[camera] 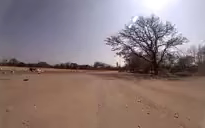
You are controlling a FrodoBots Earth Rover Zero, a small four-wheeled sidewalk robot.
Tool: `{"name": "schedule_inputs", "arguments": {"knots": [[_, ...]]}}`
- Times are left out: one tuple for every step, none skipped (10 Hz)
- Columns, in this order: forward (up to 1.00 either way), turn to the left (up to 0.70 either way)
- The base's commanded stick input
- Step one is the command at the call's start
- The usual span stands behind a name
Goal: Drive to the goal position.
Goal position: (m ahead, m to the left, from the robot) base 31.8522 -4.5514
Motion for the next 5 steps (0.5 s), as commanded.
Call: {"name": "schedule_inputs", "arguments": {"knots": [[1.00,0.00],[1.00,0.00],[1.00,0.00],[1.00,0.00],[1.00,0.00]]}}
